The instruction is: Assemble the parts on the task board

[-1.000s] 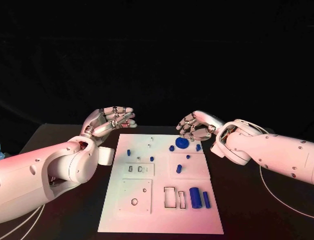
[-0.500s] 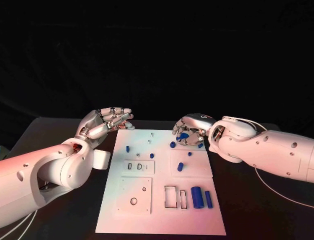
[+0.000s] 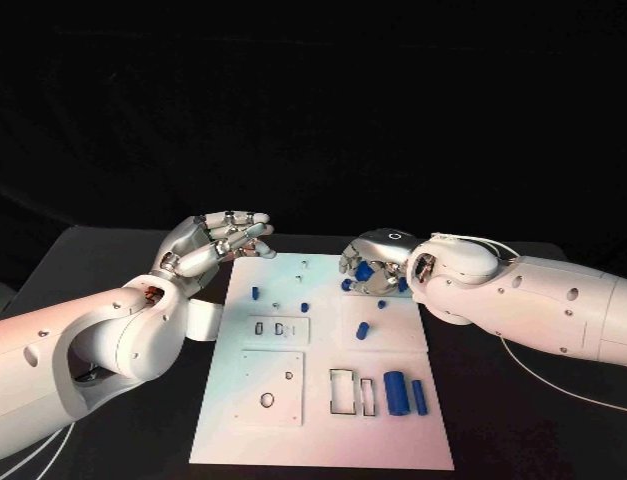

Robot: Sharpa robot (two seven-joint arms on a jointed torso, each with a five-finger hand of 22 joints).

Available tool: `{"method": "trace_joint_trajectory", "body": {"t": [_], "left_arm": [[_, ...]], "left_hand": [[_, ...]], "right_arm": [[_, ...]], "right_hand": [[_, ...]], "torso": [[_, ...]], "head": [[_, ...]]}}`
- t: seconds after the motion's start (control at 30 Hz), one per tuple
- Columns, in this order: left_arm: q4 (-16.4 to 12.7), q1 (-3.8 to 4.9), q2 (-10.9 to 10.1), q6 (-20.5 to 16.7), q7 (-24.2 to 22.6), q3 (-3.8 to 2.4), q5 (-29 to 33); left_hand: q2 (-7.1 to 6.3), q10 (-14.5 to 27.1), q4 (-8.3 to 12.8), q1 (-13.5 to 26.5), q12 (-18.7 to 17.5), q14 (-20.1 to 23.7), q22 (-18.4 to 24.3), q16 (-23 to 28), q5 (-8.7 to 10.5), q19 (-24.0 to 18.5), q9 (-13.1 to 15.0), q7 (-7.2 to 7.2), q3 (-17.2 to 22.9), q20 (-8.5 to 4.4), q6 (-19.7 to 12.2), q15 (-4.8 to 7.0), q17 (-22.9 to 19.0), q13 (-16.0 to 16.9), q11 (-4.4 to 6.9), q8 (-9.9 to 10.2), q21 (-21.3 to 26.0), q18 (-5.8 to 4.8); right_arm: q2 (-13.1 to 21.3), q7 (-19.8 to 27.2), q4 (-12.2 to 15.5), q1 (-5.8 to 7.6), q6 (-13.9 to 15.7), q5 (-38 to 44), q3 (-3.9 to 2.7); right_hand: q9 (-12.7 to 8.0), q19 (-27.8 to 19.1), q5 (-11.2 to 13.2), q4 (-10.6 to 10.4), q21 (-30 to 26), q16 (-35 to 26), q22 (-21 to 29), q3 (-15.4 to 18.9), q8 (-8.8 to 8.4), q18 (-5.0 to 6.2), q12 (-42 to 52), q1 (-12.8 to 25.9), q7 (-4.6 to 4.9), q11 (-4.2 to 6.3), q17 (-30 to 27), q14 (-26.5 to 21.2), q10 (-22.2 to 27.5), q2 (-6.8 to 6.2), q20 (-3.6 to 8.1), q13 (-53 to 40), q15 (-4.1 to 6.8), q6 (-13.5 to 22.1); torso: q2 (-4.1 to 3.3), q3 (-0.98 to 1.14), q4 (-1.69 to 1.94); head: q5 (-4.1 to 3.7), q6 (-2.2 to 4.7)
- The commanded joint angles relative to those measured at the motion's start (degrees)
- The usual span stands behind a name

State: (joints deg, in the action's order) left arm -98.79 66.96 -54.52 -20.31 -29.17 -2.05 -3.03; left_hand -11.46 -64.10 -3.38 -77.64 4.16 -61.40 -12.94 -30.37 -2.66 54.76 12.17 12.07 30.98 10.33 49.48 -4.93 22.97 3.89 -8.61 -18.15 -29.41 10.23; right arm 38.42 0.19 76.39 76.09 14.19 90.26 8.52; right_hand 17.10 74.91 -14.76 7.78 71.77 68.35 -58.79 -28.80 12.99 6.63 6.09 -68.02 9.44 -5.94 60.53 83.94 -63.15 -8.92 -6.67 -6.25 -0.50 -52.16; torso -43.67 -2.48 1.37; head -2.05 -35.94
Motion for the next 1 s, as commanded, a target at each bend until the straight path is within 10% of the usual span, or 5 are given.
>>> {"method": "trace_joint_trajectory", "body": {"t": [0.03,1.0], "left_arm": [[-0.39,0.08,-0.16,1.06,-0.08,-0.12,-0.33],[-1.04,0.24,-0.64,1.55,0.3,-0.51,0.05]], "left_hand": [[0.05,0.18,0.43,0.55,-0.31,0.51,-0.08,-0.47,-0.22,-0.29,0.1,0.38,0.08,0.03,-0.22,0.04,0.11,0.0,-0.06,0.4,-0.39,-0.05],[0.11,0.72,0.59,0.98,-0.47,1.19,-0.27,-0.95,-0.22,-0.82,0.1,0.62,0.05,0.16,-0.53,-0.17,0.55,-0.02,-0.28,0.76,-0.73,-0.1]], "right_arm": [[-0.32,-1.37,-0.4,-0.01,-1.56,2.47,-0.02],[-1.62,-1.56,-1.87,-0.36,-1.22,3.09,0.01]], "right_hand": [[0.13,0.54,0.27,-0.36,0.41,0.33,-0.14,-0.15,-0.22,-0.8,0.28,-0.1,0.1,0.01,0.12,1.63,0.5,-0.33,-0.04,-0.08,-0.38,0.32],[2.39,3.21,1.34,-2.32,5.33,6.19,-7.82,-2.15,1.67,-1.91,2.57,-1.05,-0.79,0.91,5.03,2.01,-2.36,1.33,0.24,-0.94,0.16,-2.48]], "torso": [[-0.29,-0.07,0.25],[-0.72,-0.16,0.23]], "head": [[-0.18,0.01],[0.07,-0.82]]}}
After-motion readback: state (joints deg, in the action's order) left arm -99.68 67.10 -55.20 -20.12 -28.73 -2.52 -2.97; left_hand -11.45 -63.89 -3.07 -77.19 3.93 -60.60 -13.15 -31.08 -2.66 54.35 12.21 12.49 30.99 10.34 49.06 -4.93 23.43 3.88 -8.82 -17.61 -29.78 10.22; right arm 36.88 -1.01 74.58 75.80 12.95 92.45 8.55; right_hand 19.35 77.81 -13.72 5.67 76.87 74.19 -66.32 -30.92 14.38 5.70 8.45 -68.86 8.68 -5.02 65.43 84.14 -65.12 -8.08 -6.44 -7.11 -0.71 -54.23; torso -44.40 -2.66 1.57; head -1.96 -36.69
